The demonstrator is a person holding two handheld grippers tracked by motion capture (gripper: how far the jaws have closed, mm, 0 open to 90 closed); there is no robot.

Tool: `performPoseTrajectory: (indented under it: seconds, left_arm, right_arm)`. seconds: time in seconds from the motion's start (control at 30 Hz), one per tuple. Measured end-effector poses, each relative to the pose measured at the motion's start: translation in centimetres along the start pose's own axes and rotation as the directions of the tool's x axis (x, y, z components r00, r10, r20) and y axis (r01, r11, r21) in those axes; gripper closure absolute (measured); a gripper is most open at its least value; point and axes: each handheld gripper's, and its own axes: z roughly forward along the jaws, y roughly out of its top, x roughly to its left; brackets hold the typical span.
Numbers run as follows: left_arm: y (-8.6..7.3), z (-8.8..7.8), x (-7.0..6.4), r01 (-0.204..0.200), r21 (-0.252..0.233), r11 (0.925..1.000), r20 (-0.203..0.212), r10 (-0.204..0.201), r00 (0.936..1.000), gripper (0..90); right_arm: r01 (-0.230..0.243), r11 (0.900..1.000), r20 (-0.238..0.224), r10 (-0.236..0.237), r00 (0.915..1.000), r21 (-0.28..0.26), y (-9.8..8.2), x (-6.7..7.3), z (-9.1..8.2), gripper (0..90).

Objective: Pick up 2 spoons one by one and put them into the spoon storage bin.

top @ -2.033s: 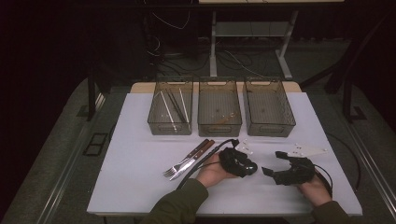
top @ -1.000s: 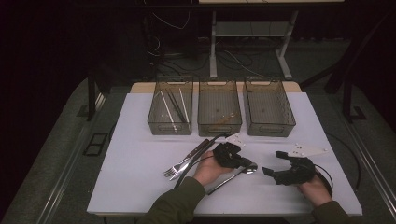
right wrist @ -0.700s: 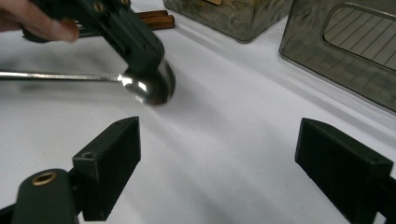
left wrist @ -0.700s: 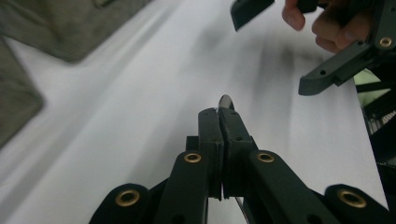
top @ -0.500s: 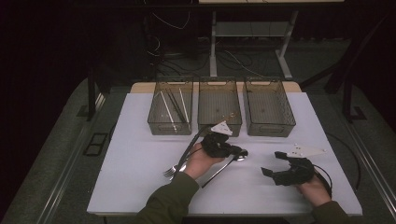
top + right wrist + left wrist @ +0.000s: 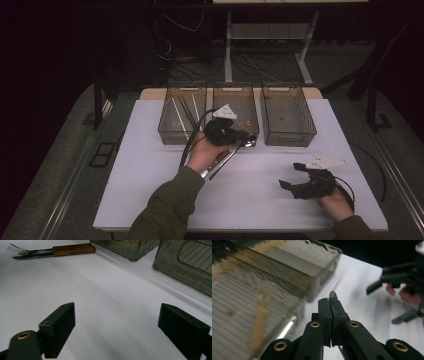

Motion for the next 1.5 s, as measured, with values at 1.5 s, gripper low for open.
performPoseTrajectory:
  seconds: [1.5]
  left_arm:
    - [6.5, 8.0, 11.8, 0.049, 0.078, 0.9958, -0.241, -0.028, 0.9701, 67.2]
  right_arm:
    - [-0.034, 0.999, -0.03, 0.033, 0.999, -0.042, 0.1, -0.4, -0.4, 14.4]
